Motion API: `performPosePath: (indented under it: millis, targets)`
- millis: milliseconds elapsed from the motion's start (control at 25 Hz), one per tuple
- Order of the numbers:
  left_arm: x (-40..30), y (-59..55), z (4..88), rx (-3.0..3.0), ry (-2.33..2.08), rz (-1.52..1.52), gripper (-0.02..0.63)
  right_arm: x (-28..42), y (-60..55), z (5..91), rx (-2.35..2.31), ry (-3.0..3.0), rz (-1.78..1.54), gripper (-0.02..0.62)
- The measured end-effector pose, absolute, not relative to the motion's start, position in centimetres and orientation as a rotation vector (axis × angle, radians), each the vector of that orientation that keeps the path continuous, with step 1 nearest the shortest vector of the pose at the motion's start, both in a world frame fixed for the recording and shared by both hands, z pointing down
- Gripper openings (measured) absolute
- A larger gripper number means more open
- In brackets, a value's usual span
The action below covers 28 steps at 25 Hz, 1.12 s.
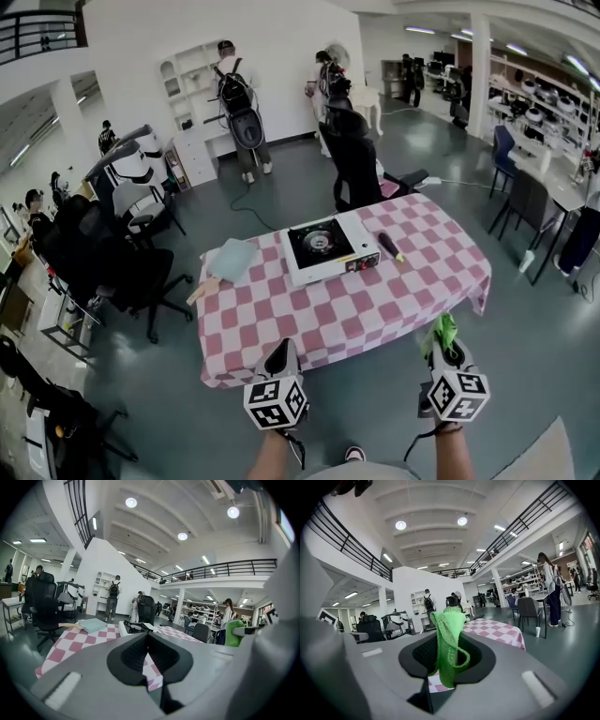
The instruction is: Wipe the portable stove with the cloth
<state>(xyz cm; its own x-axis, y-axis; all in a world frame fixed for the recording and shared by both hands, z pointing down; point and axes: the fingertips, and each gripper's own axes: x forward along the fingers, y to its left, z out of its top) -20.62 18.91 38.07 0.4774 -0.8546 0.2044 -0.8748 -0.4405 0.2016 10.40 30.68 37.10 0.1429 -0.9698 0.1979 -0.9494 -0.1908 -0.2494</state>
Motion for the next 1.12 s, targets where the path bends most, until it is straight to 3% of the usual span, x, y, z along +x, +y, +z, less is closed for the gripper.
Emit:
performPosePath:
  millis: [640,1120]
  targets:
    - [-17.6,12.9,40.3,2.388,-1.532,0.177,0.0,14.9,23.7,41.4,-2.278,1.967,-0.653,0.086]
    - [-15.4,1.7,40.0,2.343,-1.566,0.109,0.0,16.8,11.1,39.4,-2.242,2.083,-0.607,0.086]
